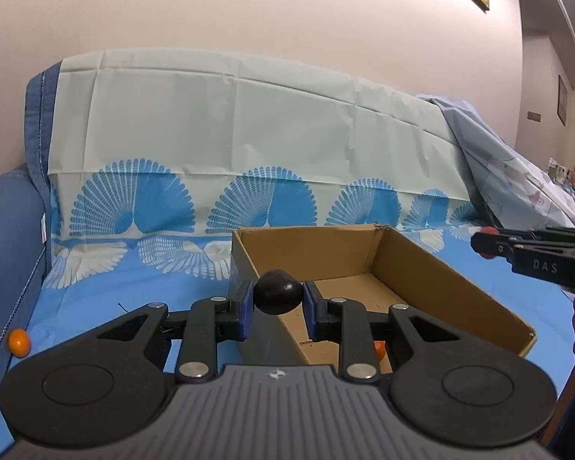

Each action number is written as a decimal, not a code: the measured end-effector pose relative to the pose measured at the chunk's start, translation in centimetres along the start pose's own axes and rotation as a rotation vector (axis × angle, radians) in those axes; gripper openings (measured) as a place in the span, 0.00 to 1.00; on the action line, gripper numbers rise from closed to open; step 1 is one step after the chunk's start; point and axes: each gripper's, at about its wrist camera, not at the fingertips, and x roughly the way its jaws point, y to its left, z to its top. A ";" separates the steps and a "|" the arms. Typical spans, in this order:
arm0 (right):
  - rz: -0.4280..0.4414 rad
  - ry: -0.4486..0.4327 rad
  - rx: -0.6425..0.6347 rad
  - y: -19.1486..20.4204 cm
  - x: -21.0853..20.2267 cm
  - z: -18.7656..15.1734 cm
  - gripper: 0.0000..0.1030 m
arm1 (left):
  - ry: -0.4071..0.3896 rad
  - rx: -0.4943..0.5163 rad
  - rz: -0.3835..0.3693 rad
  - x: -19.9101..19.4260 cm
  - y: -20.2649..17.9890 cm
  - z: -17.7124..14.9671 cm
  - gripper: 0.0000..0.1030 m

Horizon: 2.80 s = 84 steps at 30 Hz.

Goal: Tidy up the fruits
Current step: 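Lift the red fruit and dark brown fruit and carry them over the box, then hold both fruits above the box and lower them toward its floor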

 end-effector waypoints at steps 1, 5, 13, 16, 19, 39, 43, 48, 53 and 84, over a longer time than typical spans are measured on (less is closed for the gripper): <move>-0.001 0.003 0.002 -0.1 0.1 0.0 0.29 | 0.002 -0.007 0.000 0.2 0.0 0.0 0.29; -0.004 0.014 0.003 0.0 0.5 -0.1 0.29 | 0.018 -0.043 -0.015 0.8 0.1 0.0 0.29; -0.002 0.020 0.000 0.1 0.8 -0.1 0.30 | 0.029 -0.053 -0.030 1.5 -0.5 -0.2 0.29; -0.001 0.020 -0.002 0.1 0.8 -0.1 0.30 | 0.026 -0.044 -0.032 1.6 -0.9 -0.3 0.29; 0.000 0.021 -0.004 0.1 0.9 -0.1 0.30 | 0.023 -0.041 -0.033 1.5 -1.0 -0.3 0.29; 0.001 0.021 -0.001 0.2 1.0 0.0 0.30 | 0.017 -0.003 -0.032 1.4 -1.6 -0.5 0.29; 0.001 0.022 -0.002 0.2 1.0 0.0 0.30 | 0.015 0.003 -0.033 1.5 -1.7 -0.5 0.29; 0.002 0.023 -0.001 0.2 1.0 -0.1 0.30 | 0.016 0.003 -0.033 1.5 -1.8 -0.5 0.29; 0.005 0.024 -0.005 0.5 1.1 -0.1 0.30 | 0.016 0.004 -0.033 1.6 -1.8 -0.5 0.29; -0.023 0.033 0.001 1.0 1.9 -0.2 0.30 | 0.009 0.056 -0.068 1.8 -3.6 -0.9 0.29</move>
